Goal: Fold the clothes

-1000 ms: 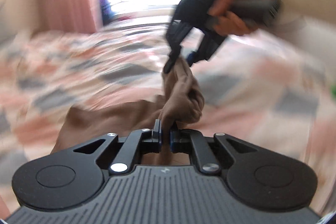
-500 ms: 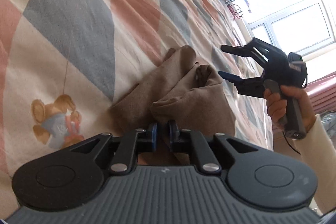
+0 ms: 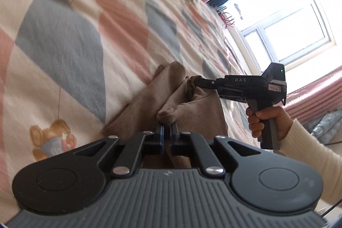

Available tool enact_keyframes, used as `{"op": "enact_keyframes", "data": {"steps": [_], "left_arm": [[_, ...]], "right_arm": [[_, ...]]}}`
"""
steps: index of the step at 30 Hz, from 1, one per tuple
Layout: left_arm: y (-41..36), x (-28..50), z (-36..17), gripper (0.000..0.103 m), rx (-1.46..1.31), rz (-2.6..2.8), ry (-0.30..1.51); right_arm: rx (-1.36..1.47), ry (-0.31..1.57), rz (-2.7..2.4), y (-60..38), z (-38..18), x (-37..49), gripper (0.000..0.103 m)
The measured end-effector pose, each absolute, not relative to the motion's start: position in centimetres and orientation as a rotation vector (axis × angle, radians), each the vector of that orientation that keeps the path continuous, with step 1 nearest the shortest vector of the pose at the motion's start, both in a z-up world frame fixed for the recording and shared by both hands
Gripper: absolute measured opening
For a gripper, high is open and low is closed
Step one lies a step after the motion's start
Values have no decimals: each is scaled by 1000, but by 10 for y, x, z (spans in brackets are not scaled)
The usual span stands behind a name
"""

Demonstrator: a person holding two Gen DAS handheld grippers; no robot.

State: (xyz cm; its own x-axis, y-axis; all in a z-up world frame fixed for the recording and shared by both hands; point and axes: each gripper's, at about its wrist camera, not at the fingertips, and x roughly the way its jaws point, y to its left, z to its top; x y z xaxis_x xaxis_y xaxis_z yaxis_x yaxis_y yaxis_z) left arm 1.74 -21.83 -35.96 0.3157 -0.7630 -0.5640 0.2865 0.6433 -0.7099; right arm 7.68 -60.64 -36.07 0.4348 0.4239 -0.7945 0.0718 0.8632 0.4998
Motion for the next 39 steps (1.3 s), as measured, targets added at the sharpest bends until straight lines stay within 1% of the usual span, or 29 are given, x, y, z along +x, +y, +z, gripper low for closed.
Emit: {"op": "enact_keyframes", "data": {"steps": [2, 5, 8, 10, 13, 15, 16, 17, 18, 19, 20, 22, 24, 28, 29, 30, 31, 33, 35, 38, 39], "left_arm": [[-215, 12, -352, 2, -507, -730, 974], [-205, 11, -353, 2, -502, -674, 937], [-206, 13, -376, 2, -484, -612, 1002], [-209, 13, -394, 2, -488, -578, 1056], [-203, 11, -402, 3, -541, -544, 1054], [-201, 11, -404, 5, -556, -523, 1053], [-202, 12, -403, 5, -545, -516, 1054], [-203, 14, -402, 5, -534, -509, 1055], [-205, 16, -398, 5, -520, -504, 1054], [-206, 18, -394, 5, -509, -507, 1048], [-207, 19, -389, 5, -497, -513, 1040], [-210, 21, -381, 5, -452, -531, 1029], [-212, 20, -382, 5, -427, -537, 1033], [-215, 16, -383, 4, -390, -549, 1035], [-215, 15, -383, 4, -392, -547, 1032], [-215, 15, -383, 4, -397, -542, 1029], [-214, 14, -383, 4, -403, -533, 1024], [-212, 13, -385, 4, -417, -515, 1018], [-209, 13, -390, 5, -422, -498, 1026], [-209, 13, -386, 6, -381, -495, 1036], [-209, 15, -381, 9, -365, -487, 1043]], "right_arm": [[491, 1063, 240, -599, -352, 80, 14], [449, 1019, 252, -582, -346, 92, 14], [361, 1045, 197, -562, -359, 108, 14], [378, 1040, 169, -555, -371, 115, 13], [359, 988, 135, -546, -372, 121, 10], [268, 1034, 102, -540, -384, 129, 10], [271, 1048, 96, -542, -388, 131, 10], [276, 1060, 91, -543, -391, 133, 12], [289, 1056, 89, -546, -387, 132, 28], [295, 1035, 79, -548, -379, 128, 37], [296, 1000, 78, -550, -368, 118, 48], [297, 930, 75, -556, -346, 99, 49], [313, 888, 96, -561, -328, 76, 55], [350, 962, 162, -559, -328, 52, 54], [346, 980, 175, -554, -332, 53, 45], [323, 1004, 178, -546, -341, 57, 25], [299, 1027, 181, -539, -349, 61, 20], [232, 1049, 181, -523, -367, 67, 17], [196, 1039, 193, -517, -375, 69, 17], [144, 1025, 210, -508, -385, 72, 18], [148, 1025, 209, -511, -380, 71, 20]]}}
